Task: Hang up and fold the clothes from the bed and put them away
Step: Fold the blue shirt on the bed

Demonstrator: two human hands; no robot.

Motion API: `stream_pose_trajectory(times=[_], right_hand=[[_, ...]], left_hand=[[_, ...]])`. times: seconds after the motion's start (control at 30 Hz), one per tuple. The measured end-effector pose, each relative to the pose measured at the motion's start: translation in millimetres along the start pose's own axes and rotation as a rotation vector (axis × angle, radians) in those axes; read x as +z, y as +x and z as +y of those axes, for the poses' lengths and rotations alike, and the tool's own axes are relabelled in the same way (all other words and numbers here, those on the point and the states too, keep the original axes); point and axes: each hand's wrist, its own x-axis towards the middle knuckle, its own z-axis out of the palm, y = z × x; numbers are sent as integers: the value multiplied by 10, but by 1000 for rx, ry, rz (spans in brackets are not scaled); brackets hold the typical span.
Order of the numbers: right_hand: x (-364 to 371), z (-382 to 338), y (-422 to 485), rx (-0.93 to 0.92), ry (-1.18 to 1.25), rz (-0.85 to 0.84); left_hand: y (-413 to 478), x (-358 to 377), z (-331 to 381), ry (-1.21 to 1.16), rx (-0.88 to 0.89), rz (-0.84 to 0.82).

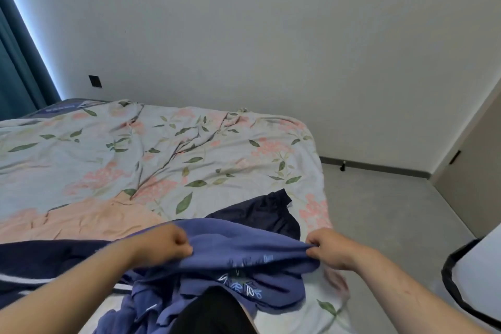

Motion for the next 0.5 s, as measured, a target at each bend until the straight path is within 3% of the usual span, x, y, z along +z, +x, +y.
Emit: stream_pose_trajectory(times=[0.1, 0.23, 0.4, 0.5], right_hand=[[278, 122, 6, 21, -30, -81], [453, 255, -7, 60, -51, -69], [478, 347, -23, 35, 62, 175], [462, 371, -4, 26, 131, 335]], left_hand=[[-39, 409, -257, -16, -140, -149], [-24, 575, -458, 64, -226, 8], [27, 612, -467, 235, -210, 257], [73, 647, -481, 277, -214, 241]])
